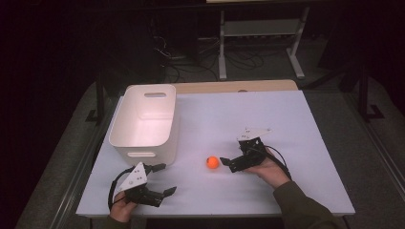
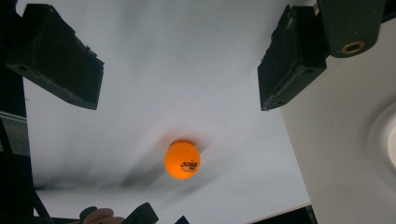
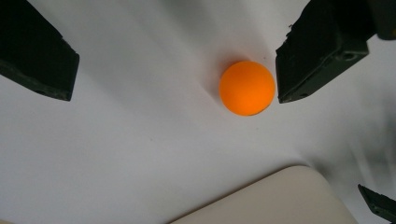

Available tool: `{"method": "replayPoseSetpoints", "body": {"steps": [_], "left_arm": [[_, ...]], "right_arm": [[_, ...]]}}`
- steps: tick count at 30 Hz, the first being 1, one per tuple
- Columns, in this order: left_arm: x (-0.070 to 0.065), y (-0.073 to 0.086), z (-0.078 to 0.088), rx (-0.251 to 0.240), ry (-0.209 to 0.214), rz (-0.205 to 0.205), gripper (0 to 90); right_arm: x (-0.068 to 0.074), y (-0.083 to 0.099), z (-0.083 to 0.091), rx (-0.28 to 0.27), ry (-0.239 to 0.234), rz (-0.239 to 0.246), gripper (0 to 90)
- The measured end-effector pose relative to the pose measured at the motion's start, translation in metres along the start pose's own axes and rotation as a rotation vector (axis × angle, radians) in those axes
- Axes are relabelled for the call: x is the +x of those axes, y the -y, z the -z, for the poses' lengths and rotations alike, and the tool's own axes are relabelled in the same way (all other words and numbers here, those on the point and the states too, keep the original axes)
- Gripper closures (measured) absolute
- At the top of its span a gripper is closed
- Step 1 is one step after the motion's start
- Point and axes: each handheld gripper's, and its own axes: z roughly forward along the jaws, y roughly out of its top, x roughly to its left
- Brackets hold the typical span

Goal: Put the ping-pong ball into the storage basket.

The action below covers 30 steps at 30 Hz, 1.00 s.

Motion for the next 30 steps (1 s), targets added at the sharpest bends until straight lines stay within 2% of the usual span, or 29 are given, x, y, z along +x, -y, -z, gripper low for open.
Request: {"method": "replayPoseSetpoints", "body": {"steps": [30], "left_arm": [[0.000, 0.000, 0.000, 0.001, 0.001, -0.002, 14.1]], "right_arm": [[0.001, -0.016, -0.017, -0.025, -0.022, 0.001, 0.0]]}}
